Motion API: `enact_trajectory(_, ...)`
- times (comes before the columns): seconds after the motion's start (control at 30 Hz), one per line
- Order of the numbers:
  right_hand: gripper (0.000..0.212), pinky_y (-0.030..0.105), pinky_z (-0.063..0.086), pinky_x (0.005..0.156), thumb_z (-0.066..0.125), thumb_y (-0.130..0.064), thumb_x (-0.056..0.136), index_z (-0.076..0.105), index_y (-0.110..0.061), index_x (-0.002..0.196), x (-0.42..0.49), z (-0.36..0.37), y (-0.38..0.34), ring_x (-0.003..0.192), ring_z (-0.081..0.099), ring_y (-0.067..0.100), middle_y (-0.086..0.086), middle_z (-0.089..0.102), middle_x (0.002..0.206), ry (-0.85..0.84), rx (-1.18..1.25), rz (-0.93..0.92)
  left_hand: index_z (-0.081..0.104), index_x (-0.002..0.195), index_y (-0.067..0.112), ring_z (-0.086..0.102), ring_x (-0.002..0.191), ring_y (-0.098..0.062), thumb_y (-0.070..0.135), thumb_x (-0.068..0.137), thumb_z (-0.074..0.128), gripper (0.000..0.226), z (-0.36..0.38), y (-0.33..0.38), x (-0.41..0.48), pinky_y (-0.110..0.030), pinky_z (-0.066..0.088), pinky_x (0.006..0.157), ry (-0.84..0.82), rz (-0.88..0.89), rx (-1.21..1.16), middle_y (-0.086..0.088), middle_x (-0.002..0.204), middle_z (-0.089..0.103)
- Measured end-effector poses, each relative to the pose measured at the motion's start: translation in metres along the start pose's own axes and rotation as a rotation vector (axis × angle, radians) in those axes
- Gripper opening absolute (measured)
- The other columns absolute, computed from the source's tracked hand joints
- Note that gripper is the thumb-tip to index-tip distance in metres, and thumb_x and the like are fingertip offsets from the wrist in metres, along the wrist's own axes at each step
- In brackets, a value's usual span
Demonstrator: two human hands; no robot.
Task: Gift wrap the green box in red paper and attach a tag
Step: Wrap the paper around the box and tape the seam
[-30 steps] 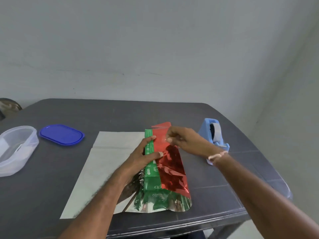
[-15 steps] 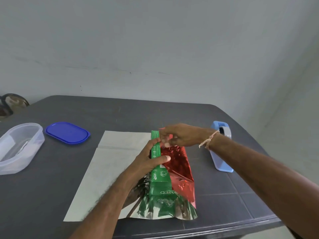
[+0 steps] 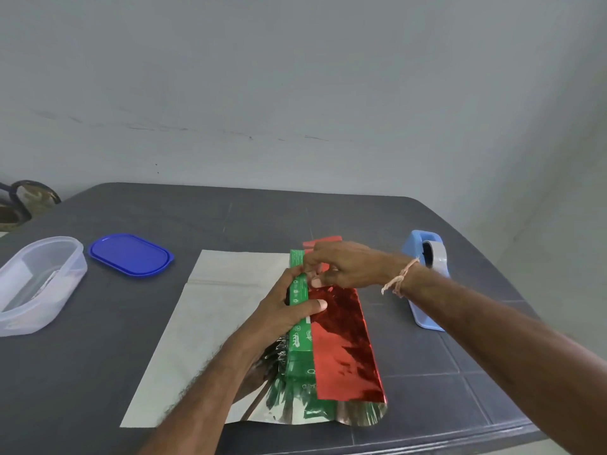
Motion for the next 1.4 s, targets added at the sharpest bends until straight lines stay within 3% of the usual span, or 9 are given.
enact_trajectory(0.13, 0.018, 0.024, 0.038, 0.069, 0.062, -0.037, 0.1, 0.064, -0.02, 0.104, 0.002, 0.004, -0.002, 0.081, 0.046, -0.001, -0.003, 0.059, 0.104, 0.031, -0.067, 0.008, 0.046, 0.132, 0.052, 0.069, 0.094, 0.005, 0.031, 0.087, 0.079, 0.06, 0.001, 0.004, -0.003, -0.012, 0.048, 0.075, 0.004, 0.002, 0.024, 0.018, 0.119, 0.067)
enact_trajectory(0.33, 0.014, 0.028, 0.039, 0.064, 0.061, -0.043, 0.097, 0.06, -0.029, 0.099, 0.001, 0.008, -0.001, 0.088, 0.052, 0.01, -0.007, 0.056, 0.102, 0.079, -0.107, 0.032, 0.045, 0.132, 0.054, 0.07, 0.096, 0.001, 0.03, 0.087, 0.079, 0.061, 0.001, 0.004, -0.003, -0.017, 0.05, 0.078, 0.01, -0.003, 0.037, 0.017, 0.117, 0.068)
enact_trajectory(0.5, 0.015, 0.026, 0.037, 0.061, 0.065, -0.044, 0.095, 0.061, -0.03, 0.098, 0.003, 0.008, 0.0, 0.085, 0.055, 0.011, -0.009, 0.055, 0.099, 0.099, -0.102, 0.039, 0.049, 0.119, 0.061, 0.07, 0.093, 0.002, 0.03, 0.085, 0.081, 0.056, 0.0, 0.002, -0.001, -0.016, 0.05, 0.077, 0.02, -0.004, 0.044, 0.017, 0.113, 0.07)
enact_trajectory(0.67, 0.015, 0.032, 0.046, 0.067, 0.068, -0.043, 0.093, 0.062, -0.03, 0.095, 0.002, 0.007, 0.0, 0.095, 0.058, 0.012, -0.008, 0.057, 0.098, 0.118, -0.076, 0.04, 0.048, 0.117, 0.064, 0.071, 0.095, 0.0, 0.031, 0.085, 0.081, 0.057, 0.0, 0.0, 0.001, -0.023, 0.051, 0.082, 0.019, -0.011, 0.052, 0.017, 0.116, 0.069)
enact_trajectory(0.8, 0.017, 0.026, 0.04, 0.062, 0.069, -0.042, 0.093, 0.064, -0.028, 0.1, 0.001, 0.006, 0.0, 0.084, 0.051, 0.007, -0.008, 0.059, 0.1, 0.128, -0.074, 0.056, 0.049, 0.118, 0.061, 0.072, 0.096, -0.003, 0.027, 0.086, 0.081, 0.057, 0.001, -0.001, 0.002, -0.024, 0.054, 0.083, 0.014, -0.005, 0.043, 0.014, 0.118, 0.07)
enact_trajectory(1.03, 0.025, 0.022, 0.035, 0.059, 0.073, -0.043, 0.09, 0.064, -0.026, 0.106, 0.001, 0.007, 0.004, 0.084, 0.053, 0.008, -0.009, 0.059, 0.1, 0.16, -0.072, 0.079, 0.048, 0.123, 0.063, 0.072, 0.098, -0.005, 0.035, 0.08, 0.083, 0.062, 0.002, 0.0, 0.002, -0.031, 0.056, 0.089, 0.002, -0.001, 0.026, 0.014, 0.12, 0.07)
enact_trajectory(1.2, 0.051, 0.029, 0.039, 0.06, 0.078, -0.045, 0.085, 0.05, -0.02, 0.119, 0.005, 0.007, 0.011, 0.079, 0.055, 0.012, -0.005, 0.062, 0.099, 0.164, -0.013, 0.148, 0.042, 0.135, 0.059, 0.074, 0.1, -0.012, 0.041, 0.073, 0.083, 0.077, 0.002, 0.0, 0.002, -0.041, 0.059, 0.094, -0.025, -0.007, 0.009, 0.01, 0.129, 0.065)
enact_trajectory(1.3, 0.052, 0.033, 0.047, 0.066, 0.08, -0.043, 0.083, 0.051, -0.019, 0.118, 0.005, 0.009, 0.017, 0.078, 0.056, 0.013, -0.004, 0.061, 0.096, 0.167, 0.046, 0.16, 0.042, 0.133, 0.061, 0.074, 0.1, -0.014, 0.044, 0.071, 0.083, 0.076, 0.003, 0.0, 0.002, -0.044, 0.059, 0.095, -0.026, -0.008, 0.006, 0.01, 0.127, 0.066)
enact_trajectory(1.4, 0.047, 0.031, 0.045, 0.065, 0.08, -0.04, 0.085, 0.052, -0.018, 0.115, 0.005, 0.014, 0.023, 0.071, 0.055, 0.008, -0.005, 0.062, 0.092, 0.181, 0.111, 0.173, 0.044, 0.133, 0.061, 0.074, 0.099, -0.014, 0.042, 0.072, 0.082, 0.075, 0.003, 0.0, 0.003, -0.045, 0.059, 0.094, -0.025, -0.009, -0.005, 0.01, 0.123, 0.068)
Point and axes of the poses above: each hand's wrist, its own x-axis towards the middle knuckle, its own z-axis out of the palm, y = z × x, the point moved 6 cm from there along x, towards the middle knuckle
